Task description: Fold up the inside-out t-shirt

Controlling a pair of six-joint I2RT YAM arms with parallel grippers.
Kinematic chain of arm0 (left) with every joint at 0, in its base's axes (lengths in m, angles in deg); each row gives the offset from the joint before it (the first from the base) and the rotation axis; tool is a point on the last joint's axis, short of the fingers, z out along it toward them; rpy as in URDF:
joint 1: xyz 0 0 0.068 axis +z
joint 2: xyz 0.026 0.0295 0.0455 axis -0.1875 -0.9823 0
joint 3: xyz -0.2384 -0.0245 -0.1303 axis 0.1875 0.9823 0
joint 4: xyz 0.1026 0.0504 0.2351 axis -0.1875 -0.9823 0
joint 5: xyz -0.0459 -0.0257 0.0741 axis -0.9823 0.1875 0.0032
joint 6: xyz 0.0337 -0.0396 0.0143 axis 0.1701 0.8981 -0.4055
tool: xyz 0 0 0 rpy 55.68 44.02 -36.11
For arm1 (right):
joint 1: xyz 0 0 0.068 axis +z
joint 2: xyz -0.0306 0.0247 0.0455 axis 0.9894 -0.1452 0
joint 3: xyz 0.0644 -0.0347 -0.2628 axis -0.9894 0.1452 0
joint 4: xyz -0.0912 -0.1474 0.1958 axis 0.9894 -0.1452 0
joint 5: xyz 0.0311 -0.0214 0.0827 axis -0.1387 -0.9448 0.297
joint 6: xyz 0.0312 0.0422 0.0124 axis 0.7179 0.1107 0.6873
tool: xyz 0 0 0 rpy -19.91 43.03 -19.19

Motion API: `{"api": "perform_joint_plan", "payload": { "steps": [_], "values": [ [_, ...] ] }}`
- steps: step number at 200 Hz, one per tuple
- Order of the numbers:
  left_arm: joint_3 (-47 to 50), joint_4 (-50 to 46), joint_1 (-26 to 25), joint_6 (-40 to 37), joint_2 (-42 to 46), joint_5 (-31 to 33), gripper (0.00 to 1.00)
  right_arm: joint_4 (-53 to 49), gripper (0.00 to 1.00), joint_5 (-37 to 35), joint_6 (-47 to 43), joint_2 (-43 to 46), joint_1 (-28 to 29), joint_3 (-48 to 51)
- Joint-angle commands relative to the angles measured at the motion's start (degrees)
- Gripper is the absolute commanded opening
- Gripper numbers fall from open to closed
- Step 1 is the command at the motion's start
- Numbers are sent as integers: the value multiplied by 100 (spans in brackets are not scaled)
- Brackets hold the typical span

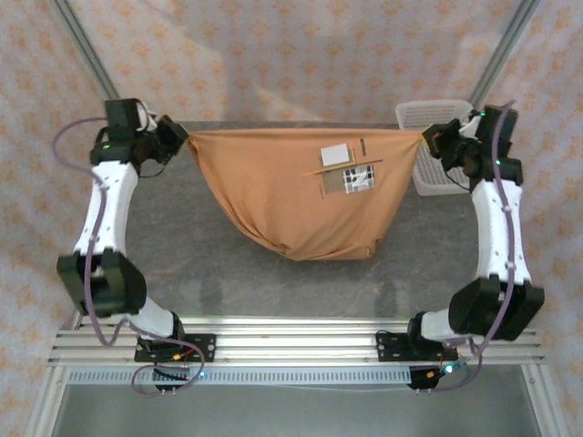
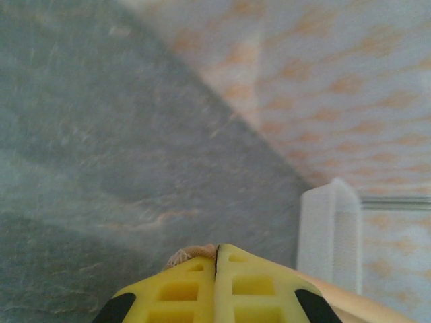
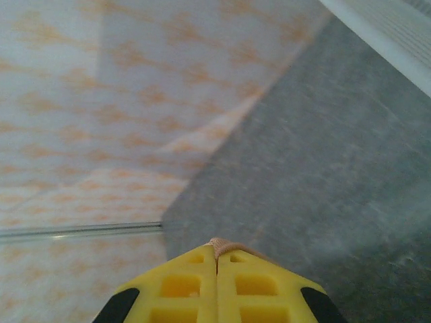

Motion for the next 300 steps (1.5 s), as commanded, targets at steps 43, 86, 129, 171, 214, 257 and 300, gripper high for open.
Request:
{"api": "perform_joint_plan", "payload": {
  "steps": [43, 86, 129, 171, 214, 257, 300],
  "values": [
    [38, -437, -1087, -973, -851, 1322, 53, -238, 0, -1022, -389, -1640, 821, -672],
    [2181, 508, -2646, -485, -58, 1551, 40, -217, 0, -1231, -434, -1679, 818, -517],
    [3241, 968, -3757, -7, 96, 1710, 39, -239, 0, -1139, -495, -1710, 817, -459],
    [3122, 1246, -4132, 128, -443, 1938, 60, -31, 0, -957, -377, -1610, 817, -261],
    [2508, 1284, -4122, 50, -1434, 1785, 5, -120, 0, -982, -506, -1523, 817, -132],
    [1281, -463, -3647, -561, -459, 2257, 0, -766, 0, -1834, -993, -1632, 817, -334],
    [270, -1739, -2916, -1275, 413, 2819, 0, -1367, 0, -2815, -1350, -2045, 818, -582]
  ]
}}
